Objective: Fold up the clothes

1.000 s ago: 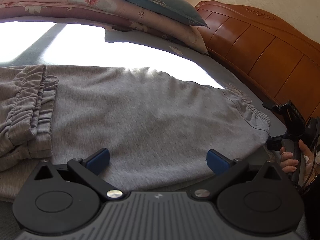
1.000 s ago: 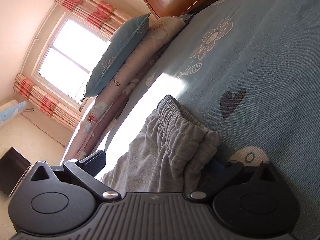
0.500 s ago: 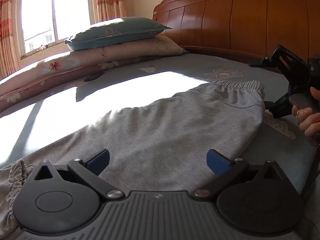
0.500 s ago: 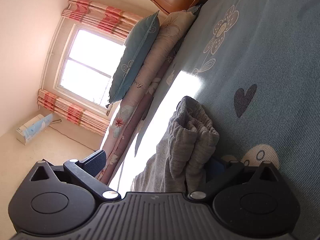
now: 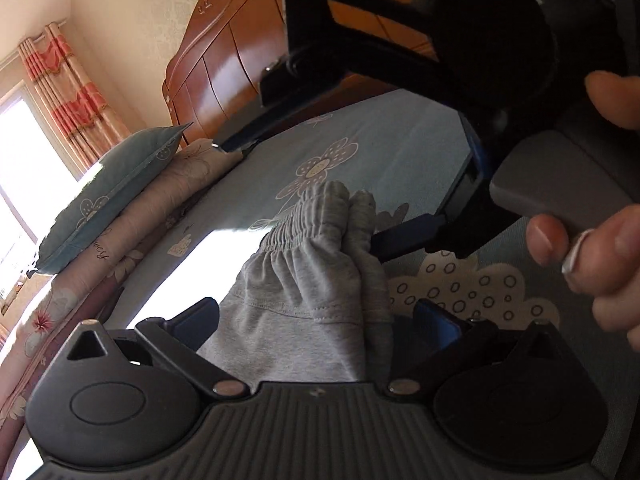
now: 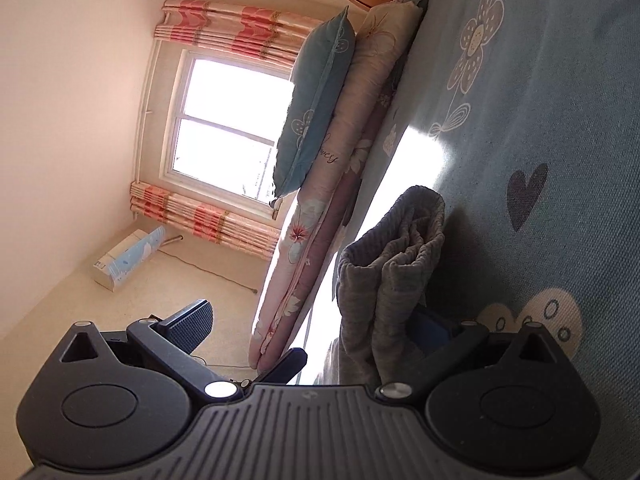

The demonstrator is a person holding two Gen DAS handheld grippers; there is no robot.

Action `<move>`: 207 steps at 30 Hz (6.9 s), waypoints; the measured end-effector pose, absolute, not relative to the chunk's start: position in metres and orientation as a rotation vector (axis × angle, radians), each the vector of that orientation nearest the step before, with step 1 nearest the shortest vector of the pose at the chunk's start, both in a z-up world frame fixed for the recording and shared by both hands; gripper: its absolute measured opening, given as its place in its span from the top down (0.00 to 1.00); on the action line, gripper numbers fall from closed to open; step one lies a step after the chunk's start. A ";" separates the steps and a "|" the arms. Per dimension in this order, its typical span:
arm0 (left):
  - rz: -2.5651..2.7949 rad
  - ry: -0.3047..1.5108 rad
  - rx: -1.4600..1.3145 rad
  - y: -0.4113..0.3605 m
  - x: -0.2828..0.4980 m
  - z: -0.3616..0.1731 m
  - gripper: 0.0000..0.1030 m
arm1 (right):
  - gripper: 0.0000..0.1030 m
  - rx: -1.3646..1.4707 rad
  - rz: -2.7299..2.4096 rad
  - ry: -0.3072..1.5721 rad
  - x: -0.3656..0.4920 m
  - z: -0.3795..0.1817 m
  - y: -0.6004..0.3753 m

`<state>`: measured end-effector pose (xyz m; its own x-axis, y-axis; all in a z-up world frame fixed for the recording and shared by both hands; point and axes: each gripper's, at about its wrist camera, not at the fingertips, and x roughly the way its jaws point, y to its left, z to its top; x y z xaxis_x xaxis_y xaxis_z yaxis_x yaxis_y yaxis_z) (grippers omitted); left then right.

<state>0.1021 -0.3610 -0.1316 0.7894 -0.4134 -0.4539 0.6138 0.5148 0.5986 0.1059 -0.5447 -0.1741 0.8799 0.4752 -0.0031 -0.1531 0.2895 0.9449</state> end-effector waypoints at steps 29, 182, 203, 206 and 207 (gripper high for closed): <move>-0.574 0.369 0.553 -0.270 0.099 -0.102 0.00 | 0.00 1.333 0.386 0.424 0.145 -0.204 -0.543; 0.292 0.547 -0.570 0.269 0.089 -0.079 0.00 | 0.75 -0.698 0.592 0.390 0.140 -0.121 0.125; 0.315 0.533 -0.618 0.281 0.084 -0.079 0.00 | 0.75 -0.936 0.552 0.170 0.100 -0.133 0.139; 0.311 0.535 -0.618 0.282 0.084 -0.079 0.01 | 0.74 -1.090 0.598 0.151 0.089 -0.167 0.145; 0.309 0.535 -0.616 0.282 0.084 -0.079 0.01 | 0.73 -1.135 0.601 0.132 0.085 -0.176 0.146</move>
